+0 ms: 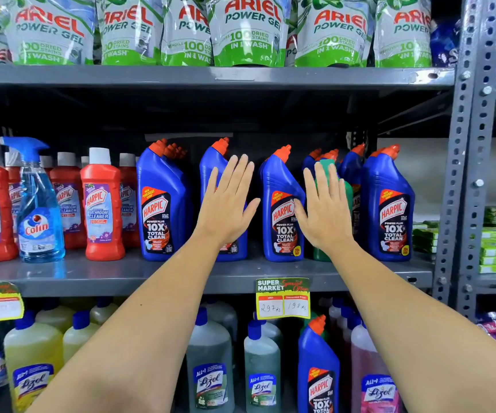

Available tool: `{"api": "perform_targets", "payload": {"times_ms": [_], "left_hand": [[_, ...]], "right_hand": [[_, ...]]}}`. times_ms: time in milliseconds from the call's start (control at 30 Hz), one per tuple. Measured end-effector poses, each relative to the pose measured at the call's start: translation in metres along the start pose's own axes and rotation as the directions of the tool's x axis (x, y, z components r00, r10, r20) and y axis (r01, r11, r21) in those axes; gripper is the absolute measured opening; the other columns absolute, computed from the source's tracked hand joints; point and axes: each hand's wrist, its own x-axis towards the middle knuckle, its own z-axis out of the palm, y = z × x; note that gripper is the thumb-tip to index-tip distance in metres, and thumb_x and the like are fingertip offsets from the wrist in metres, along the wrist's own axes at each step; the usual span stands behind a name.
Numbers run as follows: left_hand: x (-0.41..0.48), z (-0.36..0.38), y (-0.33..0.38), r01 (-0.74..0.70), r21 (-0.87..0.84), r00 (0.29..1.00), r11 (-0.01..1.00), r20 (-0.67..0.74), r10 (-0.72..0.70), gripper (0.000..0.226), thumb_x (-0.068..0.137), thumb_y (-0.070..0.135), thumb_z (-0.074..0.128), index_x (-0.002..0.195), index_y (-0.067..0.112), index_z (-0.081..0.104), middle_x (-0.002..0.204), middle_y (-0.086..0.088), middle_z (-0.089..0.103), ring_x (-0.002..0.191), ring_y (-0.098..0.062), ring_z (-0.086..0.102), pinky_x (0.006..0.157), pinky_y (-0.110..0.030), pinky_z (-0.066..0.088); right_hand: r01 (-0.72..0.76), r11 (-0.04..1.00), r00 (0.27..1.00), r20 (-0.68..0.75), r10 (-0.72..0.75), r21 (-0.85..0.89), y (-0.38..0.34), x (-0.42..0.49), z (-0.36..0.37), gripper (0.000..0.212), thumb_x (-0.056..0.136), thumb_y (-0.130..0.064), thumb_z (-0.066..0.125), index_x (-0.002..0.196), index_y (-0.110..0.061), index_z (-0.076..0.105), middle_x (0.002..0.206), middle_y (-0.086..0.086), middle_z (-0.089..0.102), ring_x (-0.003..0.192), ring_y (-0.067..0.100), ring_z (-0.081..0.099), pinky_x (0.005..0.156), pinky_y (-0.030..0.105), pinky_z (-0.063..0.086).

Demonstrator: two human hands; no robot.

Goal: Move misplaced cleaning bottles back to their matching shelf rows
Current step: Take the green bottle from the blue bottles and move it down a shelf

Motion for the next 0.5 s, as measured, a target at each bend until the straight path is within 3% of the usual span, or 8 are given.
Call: {"api": "perform_targets", "payload": {"times_ms": [100,233,300,367,433,500], "left_hand": [[-0.015,0.003,0.004,0.000,-0.024,0.999,1.000,0.043,0.001,0.059,0.099,0.042,0.035,0.146,0.007,0.035,0.160,-0.010,0.020,0.147,-0.024,0.011,0.116,-0.050,0.016],[-0.061,0.023,0.020,0.020,-0.120,0.984,0.993,0.179,0.001,0.061,0.097,0.049,0.026,0.136,0.008,0.050,0.154,-0.009,0.034,0.142,-0.024,0.026,0.113,-0.046,0.026],[-0.080,0.025,0.030,0.154,-0.197,0.955,0.968,0.283,-0.095,0.064,0.095,0.056,0.021,0.127,0.013,0.057,0.138,-0.006,0.055,0.125,-0.023,0.049,0.099,-0.041,0.040],[-0.095,0.023,0.040,0.229,-0.194,0.933,0.954,0.325,-0.157,0.066,0.092,0.061,0.016,0.105,0.017,0.063,0.104,-0.001,0.069,0.096,-0.023,0.062,0.075,-0.037,0.047],[-0.106,0.024,0.043,0.168,-0.138,0.945,0.976,0.306,-0.120,0.062,0.092,0.060,0.018,0.090,0.018,0.063,0.084,0.002,0.068,0.079,-0.022,0.061,0.062,-0.034,0.042],[-0.114,0.026,0.042,0.081,-0.109,0.967,0.991,0.250,-0.052,0.054,0.094,0.055,0.026,0.089,0.016,0.064,0.080,0.003,0.067,0.074,-0.020,0.061,0.059,-0.032,0.039]], "right_hand": [[-0.137,0.990,0.990,-0.010,0.137,-0.007,-0.001,0.005,-0.001,0.069,0.094,-0.040,0.049,0.150,-0.005,0.028,0.156,0.022,0.029,0.142,0.050,0.026,0.111,0.059,0.033],[-0.371,0.928,0.928,0.060,0.369,0.034,0.003,0.001,0.005,0.081,0.092,-0.051,0.048,0.151,-0.003,0.021,0.155,0.023,0.028,0.138,0.046,0.032,0.100,0.060,0.043],[-0.446,0.892,0.893,0.100,0.438,0.076,0.006,0.000,0.009,0.087,0.090,-0.056,0.049,0.152,-0.004,0.017,0.157,0.022,0.024,0.139,0.045,0.031,0.098,0.061,0.044],[-0.486,0.869,0.872,0.118,0.475,0.097,0.009,-0.003,0.015,0.093,0.087,-0.058,0.053,0.153,-0.005,0.013,0.159,0.019,0.020,0.136,0.045,0.034,0.095,0.060,0.046],[-0.517,0.844,0.855,0.125,0.503,0.144,0.013,-0.005,0.019,0.097,0.084,-0.057,0.059,0.153,-0.006,0.012,0.159,0.017,0.019,0.130,0.045,0.041,0.092,0.059,0.048],[-0.569,0.792,0.822,0.144,0.551,0.220,0.016,-0.008,0.022,0.101,0.082,-0.053,0.064,0.153,-0.007,0.009,0.156,0.018,0.025,0.127,0.045,0.045,0.091,0.056,0.048]]}}
